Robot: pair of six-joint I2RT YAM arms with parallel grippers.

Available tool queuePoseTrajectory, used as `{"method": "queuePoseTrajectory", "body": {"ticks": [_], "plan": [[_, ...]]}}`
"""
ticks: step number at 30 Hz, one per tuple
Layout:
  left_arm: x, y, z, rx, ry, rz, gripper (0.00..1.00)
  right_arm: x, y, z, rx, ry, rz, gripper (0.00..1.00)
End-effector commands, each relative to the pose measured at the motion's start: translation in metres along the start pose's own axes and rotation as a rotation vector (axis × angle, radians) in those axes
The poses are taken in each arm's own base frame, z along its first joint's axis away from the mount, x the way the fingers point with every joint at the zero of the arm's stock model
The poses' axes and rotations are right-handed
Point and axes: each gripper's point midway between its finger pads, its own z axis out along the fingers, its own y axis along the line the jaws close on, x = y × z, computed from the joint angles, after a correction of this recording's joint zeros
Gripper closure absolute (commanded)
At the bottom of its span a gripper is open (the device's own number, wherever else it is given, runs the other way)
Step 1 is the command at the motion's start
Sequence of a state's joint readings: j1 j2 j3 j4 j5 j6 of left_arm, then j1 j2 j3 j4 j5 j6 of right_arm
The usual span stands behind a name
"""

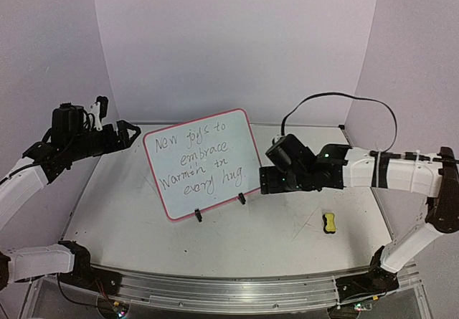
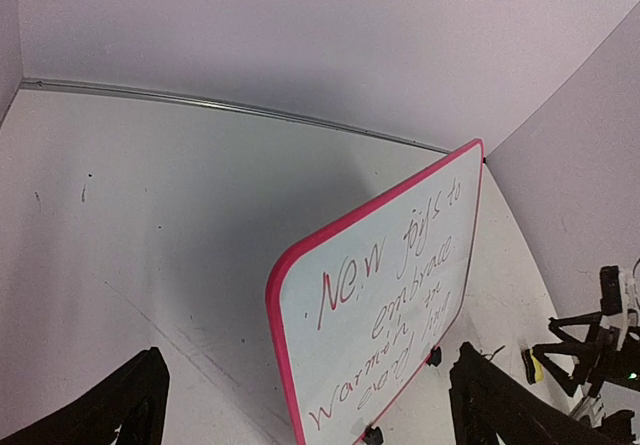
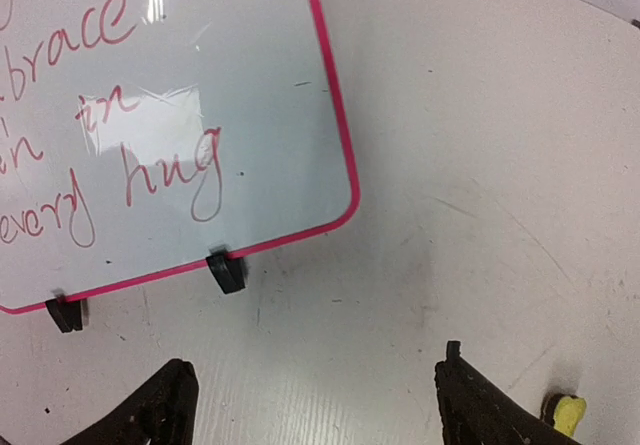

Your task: Erase the whiteboard

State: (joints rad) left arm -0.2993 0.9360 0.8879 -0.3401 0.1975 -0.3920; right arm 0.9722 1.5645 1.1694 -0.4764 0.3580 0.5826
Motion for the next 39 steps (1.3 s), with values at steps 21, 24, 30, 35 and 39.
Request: {"method": "queuePoseTrajectory", "body": {"ticks": [21, 24, 30, 35, 39], "plan": [[-0.01, -0.008, -0.002, 0.033, -0.027, 0.022, 0.0, 0.138, -0.17, -0.033, 0.406, 0.332, 0.373, 0.29], [-0.01, -0.008, -0.002, 0.032, -0.027, 0.021, 0.0, 0.146, -0.176, -0.024, 0.405, 0.361, 0.397, 0.3], [-0.01, -0.006, -0.002, 0.026, -0.03, 0.021, 0.0, 0.162, -0.185, -0.007, 0.421, 0.398, 0.434, 0.34], [-0.009, -0.006, 0.0, 0.024, -0.023, 0.021, 0.0, 0.166, -0.188, 0.003, 0.408, 0.403, 0.454, 0.41], [-0.008, -0.005, 0.002, 0.024, -0.017, 0.019, 0.0, 0.166, -0.191, 0.007, 0.422, 0.409, 0.436, 0.47]]}}
